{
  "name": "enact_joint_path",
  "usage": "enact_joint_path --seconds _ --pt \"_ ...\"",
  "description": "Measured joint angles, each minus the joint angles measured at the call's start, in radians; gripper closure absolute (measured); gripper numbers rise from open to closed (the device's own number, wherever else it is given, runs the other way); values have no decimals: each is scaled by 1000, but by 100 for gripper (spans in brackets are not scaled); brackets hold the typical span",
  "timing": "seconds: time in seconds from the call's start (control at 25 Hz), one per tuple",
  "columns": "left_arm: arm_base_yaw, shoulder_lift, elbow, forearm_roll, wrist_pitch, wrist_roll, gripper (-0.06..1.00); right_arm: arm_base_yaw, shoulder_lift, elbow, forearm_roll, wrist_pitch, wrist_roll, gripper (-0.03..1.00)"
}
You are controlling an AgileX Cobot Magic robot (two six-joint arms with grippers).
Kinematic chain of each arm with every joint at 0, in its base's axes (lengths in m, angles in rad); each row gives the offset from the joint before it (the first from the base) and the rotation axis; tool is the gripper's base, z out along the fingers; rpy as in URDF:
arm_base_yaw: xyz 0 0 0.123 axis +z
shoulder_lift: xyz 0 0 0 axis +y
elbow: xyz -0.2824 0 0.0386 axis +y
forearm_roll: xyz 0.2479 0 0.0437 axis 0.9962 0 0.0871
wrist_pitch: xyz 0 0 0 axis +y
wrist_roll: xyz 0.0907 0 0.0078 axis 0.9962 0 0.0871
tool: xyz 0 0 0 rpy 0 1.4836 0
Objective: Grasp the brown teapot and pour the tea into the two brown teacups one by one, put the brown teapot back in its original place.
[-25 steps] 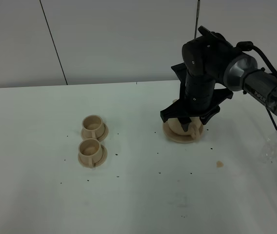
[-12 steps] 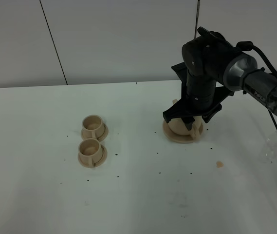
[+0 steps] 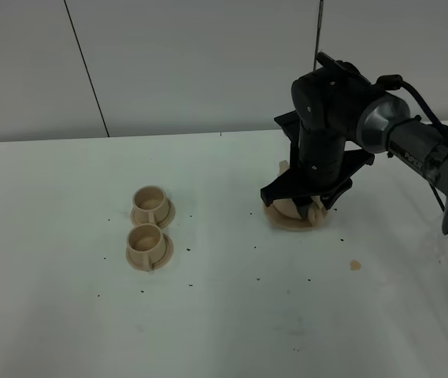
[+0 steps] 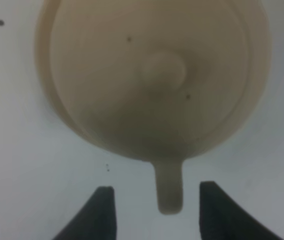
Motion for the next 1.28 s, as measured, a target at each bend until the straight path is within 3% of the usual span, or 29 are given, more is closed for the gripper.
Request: enact_joint_path --seconds 1.28 --pt "0 0 0 0 0 0 70 0 18 0 -31 -44 -12 65"
